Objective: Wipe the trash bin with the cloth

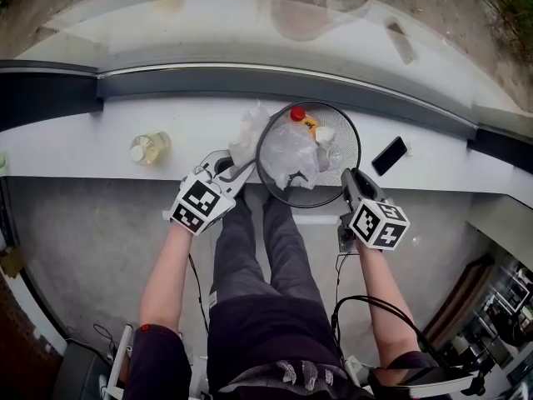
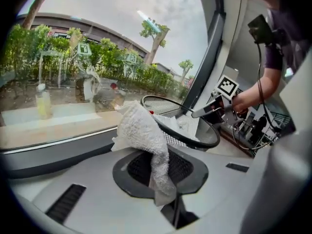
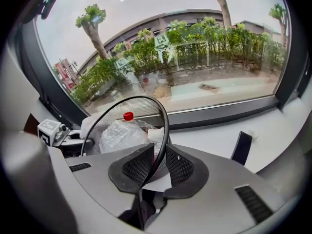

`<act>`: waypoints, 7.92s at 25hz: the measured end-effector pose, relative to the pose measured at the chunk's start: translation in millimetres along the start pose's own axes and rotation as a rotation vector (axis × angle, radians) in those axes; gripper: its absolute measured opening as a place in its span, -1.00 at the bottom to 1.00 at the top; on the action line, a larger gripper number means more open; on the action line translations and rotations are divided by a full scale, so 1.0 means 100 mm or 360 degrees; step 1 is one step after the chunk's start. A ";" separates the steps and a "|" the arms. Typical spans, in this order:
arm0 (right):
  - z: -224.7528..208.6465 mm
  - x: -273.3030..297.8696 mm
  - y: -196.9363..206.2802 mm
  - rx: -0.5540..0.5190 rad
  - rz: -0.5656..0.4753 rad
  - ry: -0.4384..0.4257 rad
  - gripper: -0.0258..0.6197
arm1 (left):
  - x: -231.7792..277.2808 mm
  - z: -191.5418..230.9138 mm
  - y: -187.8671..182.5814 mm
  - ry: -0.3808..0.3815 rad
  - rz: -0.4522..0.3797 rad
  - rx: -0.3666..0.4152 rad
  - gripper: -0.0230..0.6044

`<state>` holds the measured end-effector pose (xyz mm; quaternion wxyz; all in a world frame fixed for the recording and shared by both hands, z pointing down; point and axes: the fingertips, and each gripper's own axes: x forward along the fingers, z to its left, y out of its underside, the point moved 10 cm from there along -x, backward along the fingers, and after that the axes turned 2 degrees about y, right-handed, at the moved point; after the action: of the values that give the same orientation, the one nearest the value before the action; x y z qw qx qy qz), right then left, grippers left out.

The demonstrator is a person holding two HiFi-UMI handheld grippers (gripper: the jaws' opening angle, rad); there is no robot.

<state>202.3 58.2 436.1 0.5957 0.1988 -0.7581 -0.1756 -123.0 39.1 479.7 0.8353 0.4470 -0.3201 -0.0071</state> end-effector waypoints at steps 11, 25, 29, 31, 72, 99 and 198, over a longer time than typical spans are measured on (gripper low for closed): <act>-0.02 0.02 0.05 0.0035 -0.0083 0.0025 -0.69 | 0.25 -0.97 0.36 0.0406 0.0194 0.0075 -0.81; -0.06 0.07 0.05 0.0062 -0.0086 -0.0067 -0.68 | -0.16 -0.67 0.26 0.0060 0.0145 0.0049 -0.81; -0.06 0.07 0.05 0.0064 -0.0113 -0.0064 -0.68 | -0.37 -0.10 0.05 -0.0265 0.0043 0.0063 -0.81; -0.06 0.07 0.04 0.0058 -0.0128 -0.0065 -0.68 | -0.33 0.07 -0.05 -0.0299 0.0005 0.0071 -0.81; -0.39 0.06 -0.28 -0.0125 0.0193 -0.0322 -0.44 | -0.10 -0.63 0.20 -0.0554 -0.0230 0.0047 -0.81; -0.56 -0.43 0.36 0.0396 0.0148 -0.0209 -0.51 | 0.14 -1.26 0.34 -0.0398 -0.0155 0.0106 -0.81; 0.19 -0.02 0.93 0.1937 0.0474 -0.0627 -0.77 | 0.59 -1.18 0.45 -0.0277 0.0099 0.0006 -0.81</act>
<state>176.1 139.7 476.7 0.2447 0.3573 -0.8365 0.3359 -24.4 135.7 497.9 0.8032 0.4362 -0.4052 -0.0195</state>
